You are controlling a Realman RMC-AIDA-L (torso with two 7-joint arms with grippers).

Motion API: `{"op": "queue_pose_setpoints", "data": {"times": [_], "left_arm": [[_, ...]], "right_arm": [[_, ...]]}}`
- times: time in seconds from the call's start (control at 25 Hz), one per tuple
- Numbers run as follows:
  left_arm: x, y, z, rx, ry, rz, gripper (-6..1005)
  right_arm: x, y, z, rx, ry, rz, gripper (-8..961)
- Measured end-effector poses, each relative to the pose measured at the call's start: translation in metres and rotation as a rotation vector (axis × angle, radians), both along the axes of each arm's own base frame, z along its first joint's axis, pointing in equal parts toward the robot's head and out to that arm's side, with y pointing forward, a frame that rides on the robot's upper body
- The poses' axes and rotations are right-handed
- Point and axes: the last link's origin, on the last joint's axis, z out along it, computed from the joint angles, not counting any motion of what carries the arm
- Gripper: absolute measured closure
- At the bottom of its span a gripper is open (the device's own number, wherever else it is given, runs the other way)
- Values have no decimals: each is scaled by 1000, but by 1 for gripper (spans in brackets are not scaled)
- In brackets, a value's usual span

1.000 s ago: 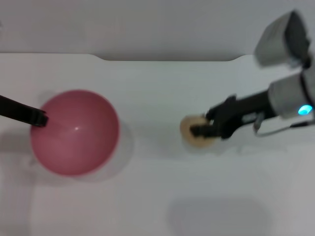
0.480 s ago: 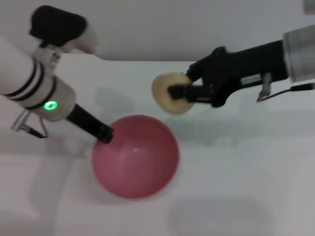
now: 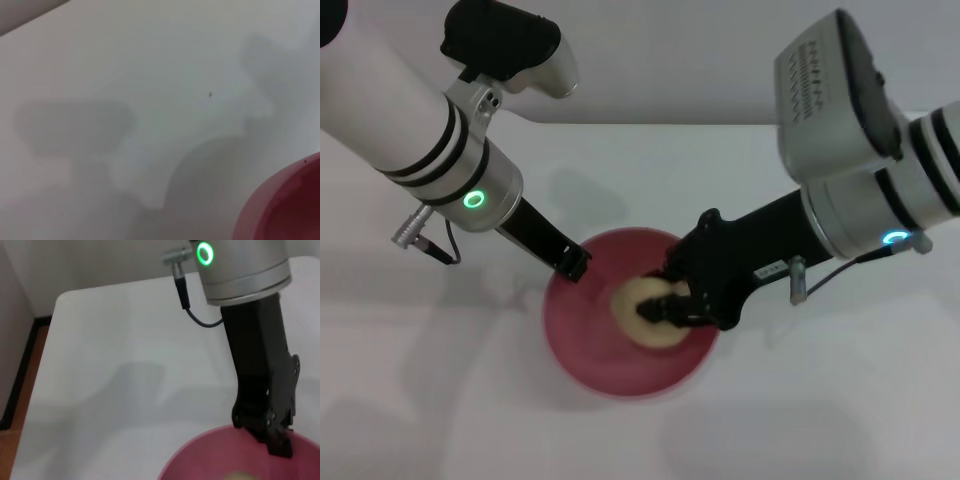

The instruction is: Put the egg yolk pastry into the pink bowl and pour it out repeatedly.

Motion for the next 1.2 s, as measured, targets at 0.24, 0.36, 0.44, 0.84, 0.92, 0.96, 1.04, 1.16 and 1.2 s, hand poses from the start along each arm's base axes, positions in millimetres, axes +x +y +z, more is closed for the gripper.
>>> {"op": "queue_pose_setpoints", "data": {"times": [0.24,0.36,0.44,0.84,0.92,0.96,1.04,1.16,1.2], "left_arm": [[0,1,1,4,-2,2,1000],[-3,1,2,13,-4,5,1000],[-5,2,3,25,-7,6,1000],[-16,3,36,256,-90,-122,1000],[-15,1,45,332,-111,-188,1000],[-14,0,49,383,-124,-225,1000],[-14,-3,54,470,-147,-283,1000],[-10,-8,59,595,-183,-383,1000],[-10,-8,59,595,-183,-383,1000]], "right_arm": [[-3,1,1,3,3,-11,620],[-5,4,7,28,17,-30,499],[-4,9,17,61,41,-57,418],[66,23,104,312,228,-391,365],[83,18,114,344,252,-443,365],[91,15,119,355,261,-462,365],[104,9,126,372,276,-493,364],[119,3,135,400,279,-540,364],[123,1,137,406,274,-554,364]]}}
